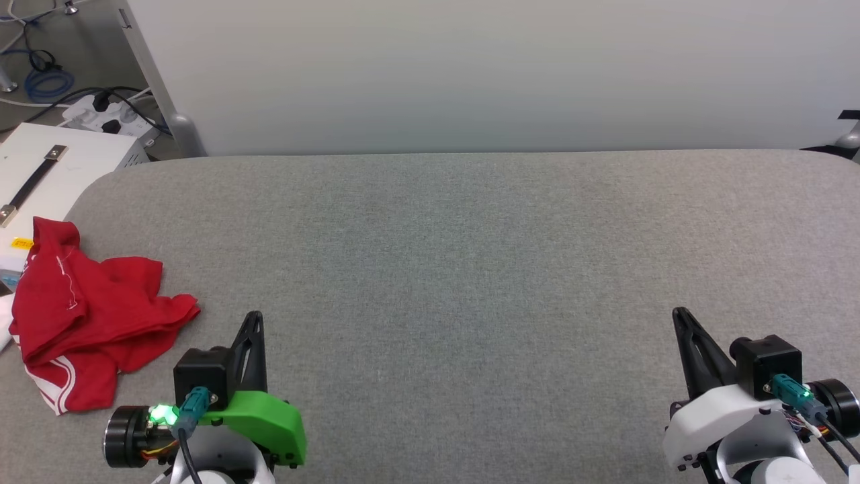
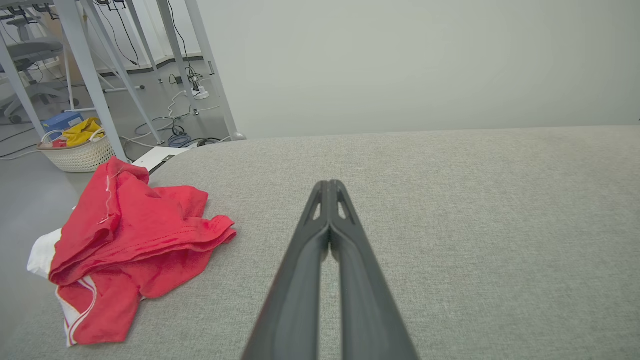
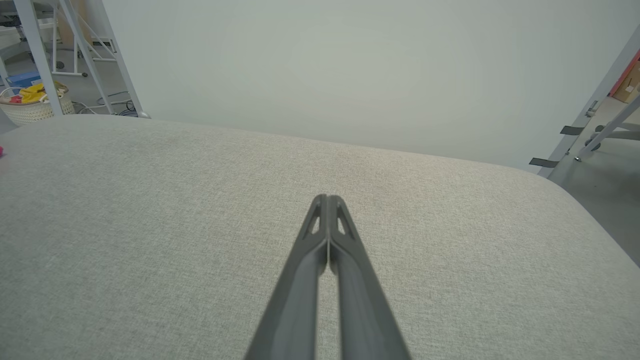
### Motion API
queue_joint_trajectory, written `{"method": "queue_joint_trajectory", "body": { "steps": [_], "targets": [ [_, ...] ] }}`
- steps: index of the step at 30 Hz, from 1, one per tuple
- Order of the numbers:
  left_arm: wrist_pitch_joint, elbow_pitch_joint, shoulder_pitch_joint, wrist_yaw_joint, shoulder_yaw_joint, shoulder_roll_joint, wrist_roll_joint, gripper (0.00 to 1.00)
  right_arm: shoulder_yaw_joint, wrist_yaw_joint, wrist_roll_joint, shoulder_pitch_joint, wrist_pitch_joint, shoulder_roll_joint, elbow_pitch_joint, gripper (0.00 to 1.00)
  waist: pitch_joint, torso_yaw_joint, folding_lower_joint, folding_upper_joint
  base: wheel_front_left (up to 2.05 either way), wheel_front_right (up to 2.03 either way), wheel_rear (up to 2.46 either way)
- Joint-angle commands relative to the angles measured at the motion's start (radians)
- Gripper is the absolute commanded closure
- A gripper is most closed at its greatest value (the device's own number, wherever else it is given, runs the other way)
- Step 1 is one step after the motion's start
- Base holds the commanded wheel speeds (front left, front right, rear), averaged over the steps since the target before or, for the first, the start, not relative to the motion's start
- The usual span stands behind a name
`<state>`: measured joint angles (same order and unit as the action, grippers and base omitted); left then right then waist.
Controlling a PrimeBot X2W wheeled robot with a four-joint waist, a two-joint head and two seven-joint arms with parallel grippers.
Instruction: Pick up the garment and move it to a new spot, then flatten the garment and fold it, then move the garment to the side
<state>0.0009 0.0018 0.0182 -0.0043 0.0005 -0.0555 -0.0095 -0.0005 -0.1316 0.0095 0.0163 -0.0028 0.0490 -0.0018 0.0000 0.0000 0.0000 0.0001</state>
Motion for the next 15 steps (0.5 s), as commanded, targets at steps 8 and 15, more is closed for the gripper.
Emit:
{"method": "queue_joint_trajectory", "body": {
  "steps": [8,15],
  "targets": [
    [-0.001,-0.002,-0.018,0.004,0.000,0.005,0.009,1.00,0.000,0.001,-0.009,-0.016,0.003,0.001,0.002,1.00,0.000,0.000,0.0000,-0.0001,0.00,0.00,0.00],
    [-0.001,-0.002,-0.018,0.004,0.000,0.005,0.009,1.00,0.000,0.001,-0.009,-0.016,0.003,0.001,0.002,1.00,0.000,0.000,0.0000,-0.0001,0.00,0.00,0.00]
  ]
}}
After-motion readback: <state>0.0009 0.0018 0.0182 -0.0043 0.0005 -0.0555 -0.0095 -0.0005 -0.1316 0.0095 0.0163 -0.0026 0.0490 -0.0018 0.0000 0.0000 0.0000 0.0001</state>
